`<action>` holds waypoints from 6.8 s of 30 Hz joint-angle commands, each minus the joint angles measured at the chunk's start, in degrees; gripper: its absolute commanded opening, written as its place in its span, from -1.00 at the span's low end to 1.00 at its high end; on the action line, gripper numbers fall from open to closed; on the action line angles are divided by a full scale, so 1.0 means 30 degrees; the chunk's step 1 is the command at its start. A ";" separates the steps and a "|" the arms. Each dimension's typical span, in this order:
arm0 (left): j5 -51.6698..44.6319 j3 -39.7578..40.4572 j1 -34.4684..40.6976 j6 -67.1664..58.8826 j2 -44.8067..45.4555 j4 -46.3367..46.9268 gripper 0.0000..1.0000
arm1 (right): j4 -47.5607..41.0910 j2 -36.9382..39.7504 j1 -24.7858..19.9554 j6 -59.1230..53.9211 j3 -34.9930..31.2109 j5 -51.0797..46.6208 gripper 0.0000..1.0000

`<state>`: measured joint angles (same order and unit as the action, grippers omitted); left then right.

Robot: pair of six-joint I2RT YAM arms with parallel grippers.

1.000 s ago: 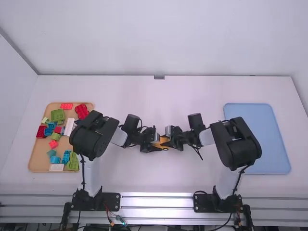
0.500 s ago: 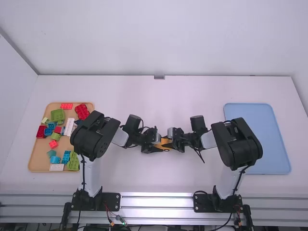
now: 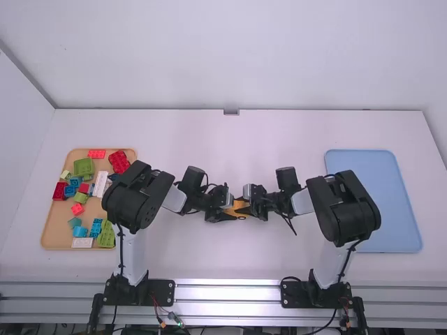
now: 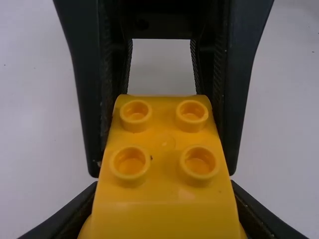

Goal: Assemble lego blocks to make yellow taxi

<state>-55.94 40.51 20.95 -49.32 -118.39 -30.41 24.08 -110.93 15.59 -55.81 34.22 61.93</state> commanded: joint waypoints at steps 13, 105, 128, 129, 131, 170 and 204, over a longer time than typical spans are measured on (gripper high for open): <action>0.1443 -0.0095 -0.0124 0.0656 -0.0328 0.0495 -0.54 | -0.0226 -0.1093 0.0007 0.0525 -0.0255 -0.1290 -0.26; 2.6294 -0.0066 -0.3111 1.7486 1.7537 0.8837 0.98 | -0.8371 0.9581 -1.1249 0.5719 0.1421 -1.1453 -0.28; 2.2287 -0.4495 -0.3082 1.6189 1.7864 0.2834 0.98 | -0.2652 0.2688 -1.7231 0.9843 0.1071 -1.3668 0.38; 2.2294 -0.4495 -0.2900 1.5919 1.7864 0.2994 0.98 | -0.2652 0.2718 -1.7347 1.0265 0.1071 -1.3668 0.75; 2.2294 -0.4495 -0.2586 1.5191 1.7864 0.3067 0.98 | -0.2871 0.3016 -1.7369 1.0783 0.1064 -1.3675 0.98; 1.9851 -0.8548 -0.3426 1.6440 2.5320 0.7980 0.73 | -0.4211 2.5208 -0.5198 1.6159 -1.0207 -1.8658 0.71; 1.8648 -1.3504 -0.6983 1.6440 3.8463 1.0138 -0.65 | -0.8025 3.6978 -0.5198 1.8604 -1.1406 -2.0644 -0.66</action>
<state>0.60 0.47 0.21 0.05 -4.12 -0.36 0.67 -0.45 -0.05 -0.23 0.43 0.38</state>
